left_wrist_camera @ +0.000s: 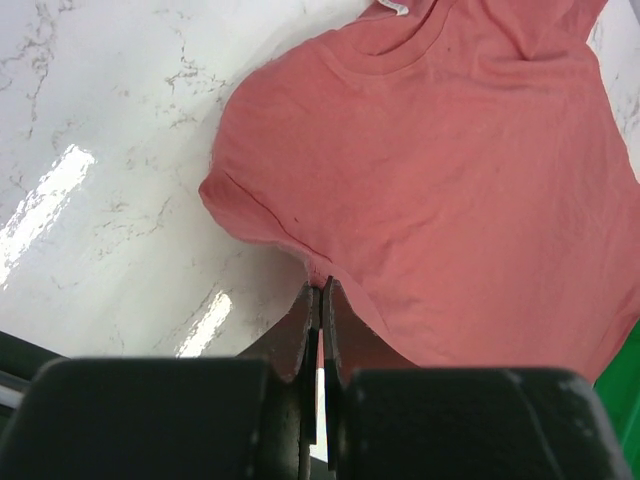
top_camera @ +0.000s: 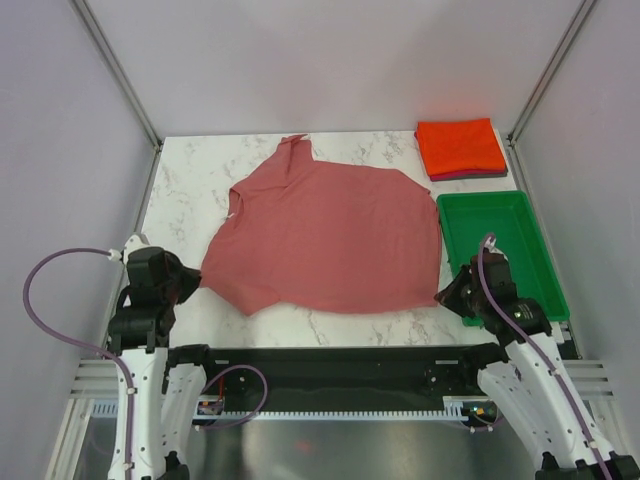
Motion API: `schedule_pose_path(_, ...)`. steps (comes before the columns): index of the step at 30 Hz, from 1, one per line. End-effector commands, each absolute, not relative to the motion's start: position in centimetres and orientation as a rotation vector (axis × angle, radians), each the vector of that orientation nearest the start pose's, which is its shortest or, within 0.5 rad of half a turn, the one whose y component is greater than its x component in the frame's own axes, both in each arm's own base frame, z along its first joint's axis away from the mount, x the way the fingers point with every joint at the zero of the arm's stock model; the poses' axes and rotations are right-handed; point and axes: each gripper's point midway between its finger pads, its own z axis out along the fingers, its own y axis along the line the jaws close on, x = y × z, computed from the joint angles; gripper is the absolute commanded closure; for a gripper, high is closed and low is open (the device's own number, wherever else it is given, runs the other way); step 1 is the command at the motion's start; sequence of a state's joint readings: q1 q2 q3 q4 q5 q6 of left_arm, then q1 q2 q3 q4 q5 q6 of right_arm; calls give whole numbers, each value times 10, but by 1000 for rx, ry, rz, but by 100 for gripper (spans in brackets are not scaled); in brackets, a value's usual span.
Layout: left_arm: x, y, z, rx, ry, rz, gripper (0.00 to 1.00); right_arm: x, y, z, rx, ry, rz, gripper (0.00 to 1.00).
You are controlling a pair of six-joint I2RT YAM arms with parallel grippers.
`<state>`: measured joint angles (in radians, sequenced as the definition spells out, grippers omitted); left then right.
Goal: Fold and stack the t-shirts
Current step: Flatten the tshirt out
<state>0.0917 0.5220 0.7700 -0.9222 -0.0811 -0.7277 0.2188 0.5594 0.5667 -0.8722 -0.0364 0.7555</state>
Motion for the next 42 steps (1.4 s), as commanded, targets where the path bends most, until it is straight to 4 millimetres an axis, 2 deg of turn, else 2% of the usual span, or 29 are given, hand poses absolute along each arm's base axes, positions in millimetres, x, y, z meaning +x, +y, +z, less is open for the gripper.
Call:
schedule_pose_path(1,220,13,230,-920,1890,-272,98,212,74,167,631,2215,502,100)
schedule_pose_path(2,227,12,243,-902,1878,-285,98,225,78,173,632,2223,505,100)
schedule_pose_path(3,242,10,272,-870,1851,-311,98,237,81,188,606,2196,521,100)
schedule_pose_path(4,248,5,289,-824,1850,-338,98,255,92,233,548,2107,601,100)
schedule_pose_path(5,255,5,307,-798,1834,-348,98,268,96,244,535,2116,605,100)
schedule_pose_path(6,262,4,350,-751,1769,-370,98,276,99,296,456,2023,632,100)
schedule_pose_path(8,261,4,394,-685,1694,-371,98,283,103,336,383,1977,644,100)
schedule_pose_path(9,254,2,439,-635,1609,-388,98,281,103,360,346,1935,651,100)
schedule_pose_path(10,248,0,457,-602,1582,-399,98,272,103,404,286,1851,666,100)
schedule_pose_path(11,241,-5,477,-569,1546,-420,98,267,102,423,271,1819,671,100)
schedule_pose_path(12,224,-9,513,-529,1462,-448,98,258,105,441,238,1787,703,100)
schedule_pose_path(13,211,-13,530,-515,1416,-478,98,242,105,474,202,1719,735,100)
schedule_pose_path(15,177,-18,568,-479,1303,-516,98,220,106,501,173,1667,780,100)
schedule_pose_path(16,157,-21,581,-475,1253,-543,98,199,103,521,174,1605,811,100)
schedule_pose_path(19,111,-25,612,-480,1117,-614,98,164,96,547,178,1502,850,100)
schedule_pose_path(20,91,-28,621,-468,1072,-638,98,144,92,557,175,1453,875,100)
schedule_pose_path(24,56,-35,640,-436,987,-695,98,102,83,584,171,1351,910,100)
schedule_pose_path(27,50,-34,652,-433,956,-697,98,106,80,582,192,1374,883,100)
schedule_pose_path(28,56,-32,654,-437,958,-689,98,111,79,581,203,1379,871,100)
schedule_pose_path(30,85,-26,657,-462,994,-659,98,134,79,582,222,1385,845,100)
schedule_pose_path(32,106,-22,659,-477,1016,-636,98,166,87,581,225,1417,844,100)
schedule_pose_path(33,140,-17,653,-501,1069,-615,98,181,92,587,211,1397,854,100)
schedule_pose_path(35,174,-14,649,-510,1114,-596,98,224,105,580,214,1432,866,100)
schedule_pose_path(36,209,-10,641,-518,1168,-570,98,241,110,584,201,1413,875,100)
schedule_pose_path(37,229,-8,641,-510,1177,-560,98,275,118,572,212,1458,868,100)
schedule_pose_path(39,263,-11,634,-480,1223,-561,98,310,125,573,204,1443,864,100)
schedule_pose_path(40,298,-9,621,-489,1273,-558,98,344,133,556,213,1486,856,100)
schedule_pose_path(41,309,-9,628,-469,1253,-557,98,360,138,552,207,1490,861,100)
schedule_pose_path(42,325,-6,624,-467,1265,-542,98,371,145,564,162,1441,888,100)
